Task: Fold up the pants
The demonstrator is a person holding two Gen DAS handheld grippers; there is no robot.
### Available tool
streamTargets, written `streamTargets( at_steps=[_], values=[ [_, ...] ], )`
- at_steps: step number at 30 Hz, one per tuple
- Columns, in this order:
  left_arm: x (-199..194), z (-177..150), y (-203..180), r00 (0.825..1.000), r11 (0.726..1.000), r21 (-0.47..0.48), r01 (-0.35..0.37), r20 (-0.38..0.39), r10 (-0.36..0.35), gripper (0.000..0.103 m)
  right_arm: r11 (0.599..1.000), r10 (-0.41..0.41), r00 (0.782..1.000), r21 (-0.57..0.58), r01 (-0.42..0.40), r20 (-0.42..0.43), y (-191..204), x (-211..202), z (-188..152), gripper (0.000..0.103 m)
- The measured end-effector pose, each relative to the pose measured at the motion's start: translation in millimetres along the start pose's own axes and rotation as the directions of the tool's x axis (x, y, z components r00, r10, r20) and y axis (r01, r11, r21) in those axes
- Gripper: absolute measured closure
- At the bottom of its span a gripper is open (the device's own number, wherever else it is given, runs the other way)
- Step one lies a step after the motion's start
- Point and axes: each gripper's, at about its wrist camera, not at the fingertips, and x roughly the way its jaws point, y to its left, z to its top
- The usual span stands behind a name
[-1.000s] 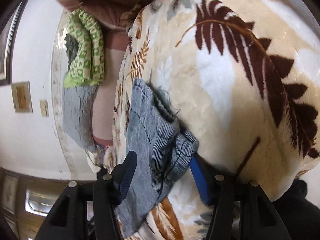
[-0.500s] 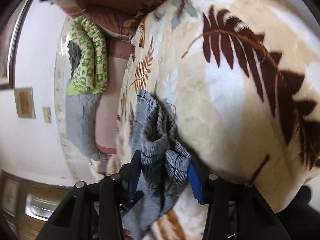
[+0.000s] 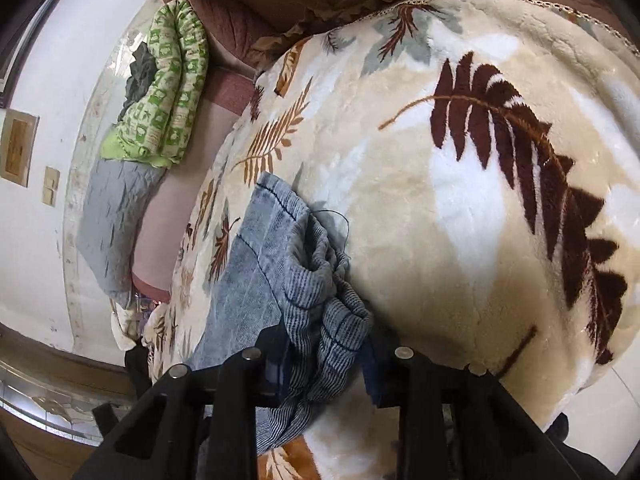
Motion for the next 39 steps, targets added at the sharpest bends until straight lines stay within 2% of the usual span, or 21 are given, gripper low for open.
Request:
streamTargets(
  at_steps=[1,3,4,8,10,12,13,15,17,19,22,24,27,31,33,35,36,37,39],
  values=[
    [2,0,0,1.000,1.000,0.013,-0.013,0.004,0.013,0.010,1.000,0.001,1.000,0.002,-0.001,0.000,-1,0,0,0.074],
    [16,-5,-5,0.997,0.996,0.065,-0.058,-0.044,0.061,0.009,1.000,0.001,1.000,-0.002,-0.001,0.001,-1,-1,0,0.074],
    [15,-8,-3,0.998,0.997,0.063,-0.052,-0.034,0.054,0.009,1.000,-0.003,1.000,-0.012,0.003,0.003,1,-1,0,0.074],
    [-1,-5,11,0.999,0.999,0.016,-0.037,0.001,0.037,0.010,0.995,-0.031,0.998,-0.098,0.035,0.047,20,-6,-5,0.073],
    [-13,-5,26,0.995,0.997,-0.008,-0.075,0.060,0.075,0.010,0.987,-0.038,0.996,-0.151,0.050,0.079,33,-9,-10,0.074],
    [-17,-9,42,0.993,0.995,-0.037,-0.098,0.068,0.100,0.010,0.973,-0.037,0.993,-0.222,0.060,0.108,49,-11,-15,0.080],
    [-13,-13,48,0.995,0.995,-0.043,-0.090,0.047,0.092,0.010,0.958,-0.040,0.991,-0.277,0.075,0.131,62,-12,-21,0.080],
    [10,-22,46,0.996,0.998,0.008,-0.064,-0.059,0.064,0.009,0.932,-0.037,0.988,-0.352,0.089,0.152,80,-11,-31,0.080],
    [8,-26,51,0.999,0.999,-0.001,-0.038,-0.020,0.038,0.009,0.898,-0.028,0.986,-0.430,0.098,0.165,101,-9,-46,0.080],
    [7,-23,56,0.999,1.000,-0.016,-0.014,-0.051,0.013,0.009,0.861,-0.010,0.987,-0.501,0.089,0.159,121,-4,-61,0.080],
    [3,-17,72,0.999,0.998,-0.070,0.002,-0.050,-0.006,0.009,0.796,0.007,0.990,-0.601,0.078,0.138,148,5,-86,0.080],
    [-1,-16,85,0.999,0.995,-0.103,0.005,-0.040,-0.010,0.009,0.757,0.019,0.995,-0.652,0.051,0.100,162,14,-104,0.080],
    [-12,-17,112,1.000,0.989,-0.148,-0.014,-0.015,0.012,0.009,0.720,0.031,0.999,-0.694,0.001,0.033,174,23,-124,0.080],
    [-15,-15,144,0.999,0.977,-0.207,-0.049,0.005,0.051,0.009,0.664,0.035,0.991,-0.738,-0.120,-0.130,187,43,-156,0.080],
    [-15,-17,155,0.998,0.972,-0.227,-0.065,0.004,0.068,0.009,0.638,0.008,0.971,-0.747,-0.189,-0.238,189,54,-172,0.076],
    [-14,-20,162,0.997,0.968,-0.242,-0.072,0.005,0.075,0.009,0.625,-0.064,0.942,-0.749,-0.220,-0.330,190,68,-188,0.064],
    [-12,-22,165,0.997,0.966,-0.246,-0.072,0.002,0.075,0.009,0.617,-0.079,0.931,-0.750,-0.236,-0.358,191,70,-192,0.054],
    [-11,-25,164,0.997,0.966,-0.249,-0.070,-0.001,0.073,0.009,0.620,-0.049,0.917,-0.732,-0.283,-0.396,193,67,-191,0.047],
    [-9,-25,164,0.998,0.965,-0.252,-0.068,-0.003,0.069,0.009,0.650,0.046,0.897,-0.669,-0.361,-0.440,191,57,-182,0.041]
  ],
)
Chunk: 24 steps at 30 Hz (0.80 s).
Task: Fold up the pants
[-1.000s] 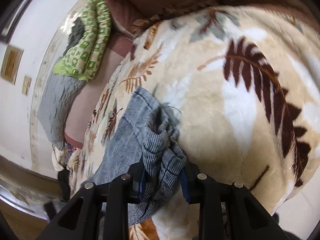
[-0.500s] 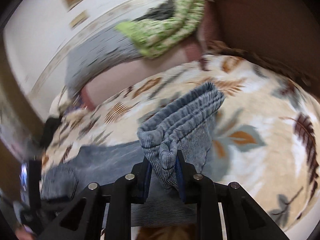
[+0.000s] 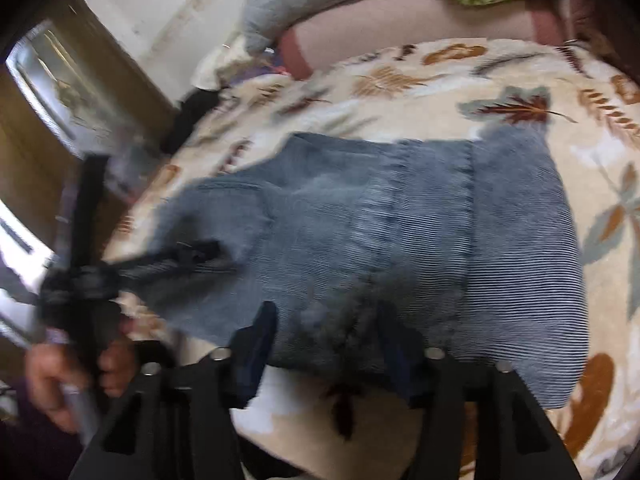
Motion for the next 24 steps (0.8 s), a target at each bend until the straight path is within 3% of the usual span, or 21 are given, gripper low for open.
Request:
streamTargets(
  at_steps=[1,3,4,6,8,9,10,12,15,19,21,23,24],
  values=[
    [-1,-1,-3,1.000,1.000,0.001,0.008,0.003,-0.008,0.009,0.996,0.066,0.996,0.050,-0.069,0.056,-8,-12,2,0.040],
    [-9,-4,-12,0.999,0.999,0.014,0.029,0.023,-0.029,0.009,0.986,0.093,0.984,0.121,-0.112,0.150,-27,-28,7,0.039],
    [-13,-5,-17,0.999,0.999,0.028,0.020,0.036,-0.021,0.009,0.979,0.062,0.977,0.180,-0.100,0.206,-41,-37,8,0.039],
    [-20,-6,-31,0.998,0.998,0.069,0.012,0.067,-0.016,0.009,0.962,0.000,0.975,0.267,-0.060,0.221,-59,-39,11,0.039],
    [-28,-8,-40,0.994,0.996,0.090,0.031,0.099,-0.040,0.009,0.933,-0.103,0.982,0.357,0.040,0.160,-80,-31,8,0.045],
    [-33,-8,-43,0.992,0.995,0.094,0.041,0.119,-0.052,0.009,0.918,-0.147,0.986,0.383,0.104,0.084,-89,-20,5,0.058],
    [-37,-9,-47,0.989,0.994,0.098,0.055,0.129,-0.067,0.009,0.912,-0.171,0.984,0.385,0.141,0.045,-92,-14,4,0.068],
    [-40,-10,-56,0.984,0.986,0.115,0.124,0.117,-0.137,0.009,0.922,-0.213,0.976,0.341,0.186,0.042,-85,-16,6,0.073],
    [-43,-16,-77,0.984,0.980,0.176,0.097,0.132,-0.121,0.009,0.947,-0.198,0.976,0.275,0.166,0.090,-69,-23,20,0.074],
    [-32,-23,-100,0.978,0.959,0.225,0.171,0.078,-0.193,0.009,0.970,-0.131,0.984,0.219,0.102,0.122,-59,-12,55,0.073],
    [-17,-29,-113,0.984,0.953,0.264,0.150,0.054,-0.170,0.009,0.976,-0.084,0.994,0.210,0.067,0.076,-60,10,75,0.073],
    [5,-37,-122,0.994,0.946,0.306,0.109,-0.017,-0.109,0.008,0.974,-0.088,0.996,0.207,0.089,-0.011,-67,37,87,0.074],
    [5,-37,-118,0.990,0.948,0.289,0.133,0.001,-0.139,0.007,0.973,-0.089,0.993,0.204,0.104,-0.083,-72,53,91,0.074]
  ],
)
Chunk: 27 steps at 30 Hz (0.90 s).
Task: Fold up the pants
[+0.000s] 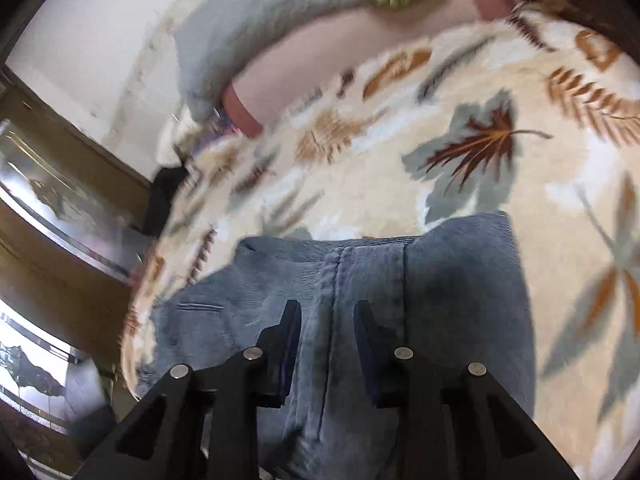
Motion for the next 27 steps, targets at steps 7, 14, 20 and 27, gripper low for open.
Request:
streamTargets(
  at_steps=[7,14,20,27],
  values=[
    [-38,-4,57,0.997,0.998,-0.060,-0.001,0.071,0.005,0.008,0.995,0.025,0.996,-0.097,-0.033,-0.089,34,19,23,0.069],
    [-63,-29,129,0.983,0.974,-0.183,-0.137,0.099,0.157,0.008,0.947,0.007,0.984,-0.315,-0.063,-0.176,103,77,54,0.057],
    [-40,-32,157,0.979,0.959,-0.209,-0.189,0.034,0.200,0.008,0.864,-0.106,0.973,-0.504,-0.013,-0.207,121,120,64,0.046],
    [-26,-32,156,0.983,0.965,-0.198,-0.174,0.013,0.181,0.008,0.846,-0.079,0.961,-0.527,-0.075,-0.263,121,143,62,0.046]
  ],
)
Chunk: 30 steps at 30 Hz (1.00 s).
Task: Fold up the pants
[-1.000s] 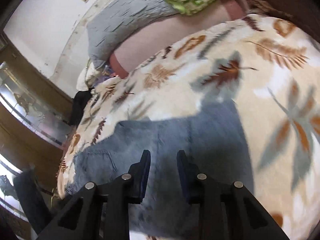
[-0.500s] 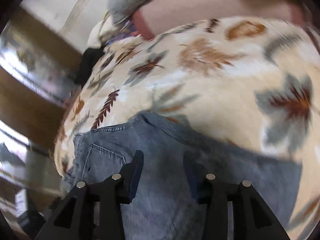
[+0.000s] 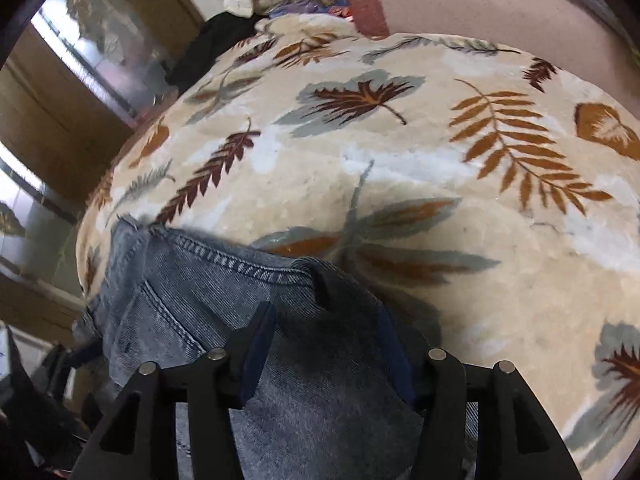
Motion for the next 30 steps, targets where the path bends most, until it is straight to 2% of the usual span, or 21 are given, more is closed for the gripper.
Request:
streamTargets(
  at_steps=[2,4,5,6,7,9,13,16,19,23,28,30],
  values=[
    [1,0,1,1.000,1.000,-0.003,0.003,-0.003,-0.003,0.008,1.000,-0.020,1.000,-0.022,0.020,-0.016,4,5,-1,0.051],
    [-2,-2,1,1.000,1.000,-0.004,0.003,-0.002,-0.003,0.008,0.997,-0.049,0.999,-0.055,0.048,-0.019,10,9,-1,0.070],
    [-2,-2,1,1.000,1.000,-0.002,0.000,-0.001,0.000,0.008,0.997,-0.053,0.998,-0.064,0.052,-0.015,12,9,-1,0.075],
    [-1,-1,1,1.000,1.000,0.000,-0.002,0.000,0.002,0.008,0.995,-0.068,0.998,-0.079,0.067,-0.003,16,8,0,0.092],
    [0,0,1,1.000,1.000,0.001,-0.001,0.002,0.001,0.008,0.990,-0.100,0.995,-0.100,0.100,0.015,20,5,0,0.099],
    [-2,2,3,1.000,1.000,-0.001,-0.004,0.013,0.004,0.008,0.981,-0.145,0.988,-0.127,0.150,0.045,29,1,2,0.099],
    [1,13,10,0.999,1.000,-0.025,-0.016,0.031,0.017,0.008,0.975,-0.178,0.983,-0.130,0.183,0.048,32,0,7,0.100],
    [11,13,9,1.000,1.000,-0.002,-0.029,0.003,0.029,0.008,0.973,-0.220,0.975,-0.073,0.221,0.019,21,20,6,0.100],
    [7,10,7,0.999,0.999,0.023,-0.040,0.014,0.039,0.008,0.964,-0.260,0.963,-0.042,0.263,0.069,23,23,6,0.100],
    [2,4,6,0.999,0.999,0.025,-0.037,0.000,0.037,0.008,0.955,-0.296,0.951,0.039,0.293,0.088,21,23,7,0.100],
    [5,-6,2,0.999,0.998,0.045,-0.041,0.009,0.041,0.007,0.963,-0.230,0.970,0.163,0.215,0.083,16,-1,-10,0.094],
    [6,-6,1,0.999,0.998,0.052,-0.048,0.013,0.047,0.007,0.961,-0.222,0.966,0.194,0.194,0.130,18,-24,-27,0.094]
  ],
)
